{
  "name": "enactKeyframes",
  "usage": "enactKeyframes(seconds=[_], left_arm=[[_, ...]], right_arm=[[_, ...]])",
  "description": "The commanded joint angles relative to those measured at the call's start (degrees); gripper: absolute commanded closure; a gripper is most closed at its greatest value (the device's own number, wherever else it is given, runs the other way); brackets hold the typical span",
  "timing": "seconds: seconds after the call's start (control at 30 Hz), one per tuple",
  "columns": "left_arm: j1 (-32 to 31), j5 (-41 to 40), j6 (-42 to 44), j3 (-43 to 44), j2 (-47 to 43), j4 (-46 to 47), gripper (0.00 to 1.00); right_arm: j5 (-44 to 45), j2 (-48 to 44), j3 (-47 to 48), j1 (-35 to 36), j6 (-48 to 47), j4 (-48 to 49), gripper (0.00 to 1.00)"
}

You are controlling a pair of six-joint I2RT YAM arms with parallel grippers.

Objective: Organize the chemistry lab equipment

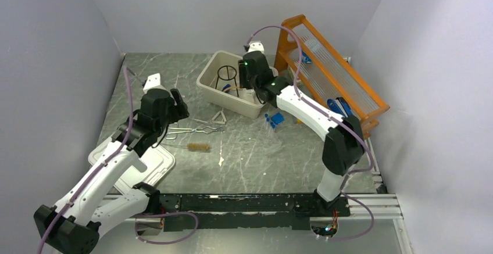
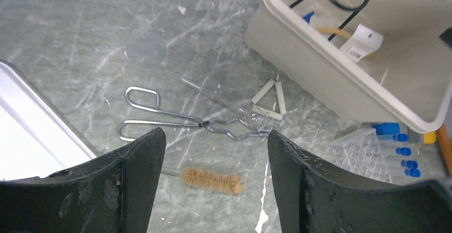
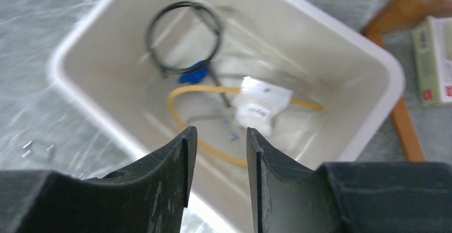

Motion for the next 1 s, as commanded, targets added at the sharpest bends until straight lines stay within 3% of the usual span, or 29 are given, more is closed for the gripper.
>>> enactKeyframes(seconds=[0.0,0.17,0.33,0.47,0.67,0.97], left_arm=[[-0.1,-6.0,2.1,3.8,-3.8,-1.3,0.26],[-0.1,-10.4,2.4,6.6,-7.1,-3.2,0.26],[-0.1,-13.0,3.6,9.3,-10.8,-3.7,0.26],[-0.1,-12.7,3.8,9.7,-12.2,-4.1,0.26],[-0.1,-11.8,3.2,8.1,-11.7,-4.4,0.25],[-0.1,-10.7,3.7,8.1,-9.7,-3.6,0.25]], right_arm=[[-10.5,-4.4,-3.6,5.1,-4.5,3.2,0.57],[-15.3,-0.5,-4.7,13.4,-8.9,3.5,0.56],[-25.0,6.7,-1.0,16.2,-12.8,1.3,0.55],[-23.3,11.9,2.8,17.0,-15.1,-4.3,0.54],[-17.3,15.7,4.0,17.0,-19.2,-10.0,0.37],[-19.0,20.1,6.3,16.6,-22.7,-11.1,0.35]])
